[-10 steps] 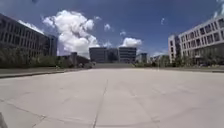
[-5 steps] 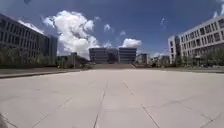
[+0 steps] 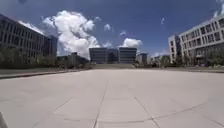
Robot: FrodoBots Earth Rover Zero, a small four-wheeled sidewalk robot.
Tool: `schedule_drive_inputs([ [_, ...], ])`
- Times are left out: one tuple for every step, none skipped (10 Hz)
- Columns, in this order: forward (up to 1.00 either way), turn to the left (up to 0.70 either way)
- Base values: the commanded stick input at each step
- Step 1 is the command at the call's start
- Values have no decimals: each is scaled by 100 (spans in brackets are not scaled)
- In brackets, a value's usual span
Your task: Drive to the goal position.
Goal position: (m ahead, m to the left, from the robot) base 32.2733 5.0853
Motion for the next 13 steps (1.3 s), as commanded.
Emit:
schedule_drive_inputs([
  [70,0],
  [70,0],
  [70,2],
  [70,3],
  [70,0],
  [70,0],
  [70,0],
  [70,0],
  [70,0],
  [70,0],
  [70,0],
  [70,0],
  [70,-7],
])
